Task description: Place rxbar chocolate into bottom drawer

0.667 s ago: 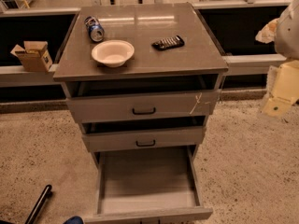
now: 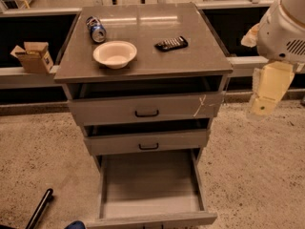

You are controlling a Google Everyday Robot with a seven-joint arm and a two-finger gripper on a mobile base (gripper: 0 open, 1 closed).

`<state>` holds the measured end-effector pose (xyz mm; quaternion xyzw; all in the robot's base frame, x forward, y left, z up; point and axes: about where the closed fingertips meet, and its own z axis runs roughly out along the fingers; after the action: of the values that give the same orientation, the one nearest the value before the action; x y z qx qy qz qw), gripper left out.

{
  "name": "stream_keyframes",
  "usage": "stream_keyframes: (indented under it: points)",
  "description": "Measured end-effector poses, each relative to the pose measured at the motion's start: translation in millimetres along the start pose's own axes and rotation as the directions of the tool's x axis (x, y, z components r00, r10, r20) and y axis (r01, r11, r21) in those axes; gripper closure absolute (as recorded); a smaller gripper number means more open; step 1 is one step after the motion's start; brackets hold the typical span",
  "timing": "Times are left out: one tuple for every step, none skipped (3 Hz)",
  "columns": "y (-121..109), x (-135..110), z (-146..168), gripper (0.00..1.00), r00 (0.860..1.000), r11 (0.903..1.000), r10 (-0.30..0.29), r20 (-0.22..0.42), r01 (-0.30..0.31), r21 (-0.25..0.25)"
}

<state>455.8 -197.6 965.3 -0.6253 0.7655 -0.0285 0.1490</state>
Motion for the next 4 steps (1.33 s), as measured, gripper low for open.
stream_keyframes:
  points:
    - [-17.4,-44.7,36.2,0.00,0.992,0.9898,-0.125,-0.011,0.123,-0.071]
    - [-20.9,-89.4,64.4,0.00,0.972,0.9664,-0.233,0.008,0.233,-0.109]
    - [-21.8,-92.7,65.0,0.00,0.972,0.9661,-0.236,0.012,0.236,-0.104]
    - [-24.8,-97.4,67.1,0.00,0.964,0.9567,-0.267,-0.012,0.264,-0.124]
